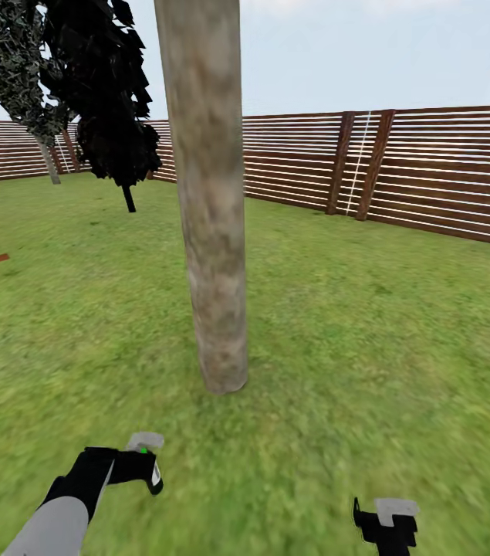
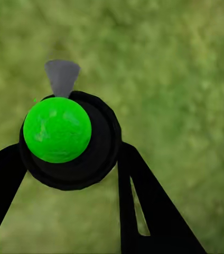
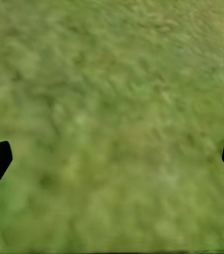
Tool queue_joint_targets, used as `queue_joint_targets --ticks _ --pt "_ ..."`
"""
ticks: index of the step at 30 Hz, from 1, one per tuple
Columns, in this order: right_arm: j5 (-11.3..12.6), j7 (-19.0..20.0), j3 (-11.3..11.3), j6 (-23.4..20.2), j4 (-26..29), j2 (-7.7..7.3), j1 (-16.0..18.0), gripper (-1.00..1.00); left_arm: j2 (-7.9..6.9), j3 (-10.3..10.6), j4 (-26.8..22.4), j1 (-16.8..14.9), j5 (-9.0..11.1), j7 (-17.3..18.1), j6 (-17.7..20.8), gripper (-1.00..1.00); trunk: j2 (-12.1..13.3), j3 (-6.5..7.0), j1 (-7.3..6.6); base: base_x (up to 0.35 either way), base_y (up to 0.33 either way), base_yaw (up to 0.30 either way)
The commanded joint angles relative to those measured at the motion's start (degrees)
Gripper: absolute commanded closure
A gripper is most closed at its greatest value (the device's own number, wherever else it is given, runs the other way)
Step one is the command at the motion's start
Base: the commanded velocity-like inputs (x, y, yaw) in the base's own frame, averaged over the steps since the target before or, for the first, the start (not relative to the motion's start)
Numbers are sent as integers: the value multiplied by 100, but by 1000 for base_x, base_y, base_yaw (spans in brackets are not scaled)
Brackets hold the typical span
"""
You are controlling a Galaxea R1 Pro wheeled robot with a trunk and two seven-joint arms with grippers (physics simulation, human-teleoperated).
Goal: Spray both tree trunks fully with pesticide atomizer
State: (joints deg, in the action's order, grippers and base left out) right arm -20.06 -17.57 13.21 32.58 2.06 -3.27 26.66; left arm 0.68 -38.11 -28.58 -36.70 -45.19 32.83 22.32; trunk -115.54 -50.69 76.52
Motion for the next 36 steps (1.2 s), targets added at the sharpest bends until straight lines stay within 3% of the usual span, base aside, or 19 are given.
queue_joint_targets --ticks 1,6,9,12,18,20,22,26,29,32,36 --pt "11 -23 33 12 -7 1 5 -100 9 -40 -11 -111 -59 41 103 100 -2 -6 0 82 -238 0" --pt "70 -9 25 3 -11 9 6 -100 9 -32 -10 -241 -60 23 433 100 -2 -6 0 67 -261 0" --pt "64 -9 24 1 -12 5 5 -100 11 260 -21 -270 -54 20 455 100 -2 -6 0 -136 -248 0" --pt "64 -10 24 2 -13 9 3 -100 11 313 -191 -330 -47 21 471 100 -2 -6 0 -8 -250 0" --pt "64 -19 24 3 -13 11 3 -100 239 331 -790 -355 -42 23 721 100 -2 2 0 283 -125 -95" --pt "65 -19 24 3 -12 11 6 -100 302 439 -893 -355 -42 25 812 100 -2 9 0 333 -8 -228" --pt "64 -19 24 3 -12 11 5 -100 320 579 -921 -355 -42 29 838 100 -2 16 0 321 -41 -234" --pt "64 -19 24 3 -13 11 5 -100 325 632 -1201 -358 -25 38 1010 100 -2 31 0 -129 -137 -235" --pt "66 -19 24 3 -10 11 2 -100 418 693 -1768 -363 -9 58 1408 100 -2 42 0 -326 -23 -235" --pt "71 -19 24 3 -5 11 5 -100 453 1062 -2197 -364 1 65 1833 100 -2 51 0 -342 -2 -209" --pt "65 -11 24 1 -4 19 6 -100 378 1138 -2335 -864 8 72 2177 100 -2 52 0 -39 0 -14"
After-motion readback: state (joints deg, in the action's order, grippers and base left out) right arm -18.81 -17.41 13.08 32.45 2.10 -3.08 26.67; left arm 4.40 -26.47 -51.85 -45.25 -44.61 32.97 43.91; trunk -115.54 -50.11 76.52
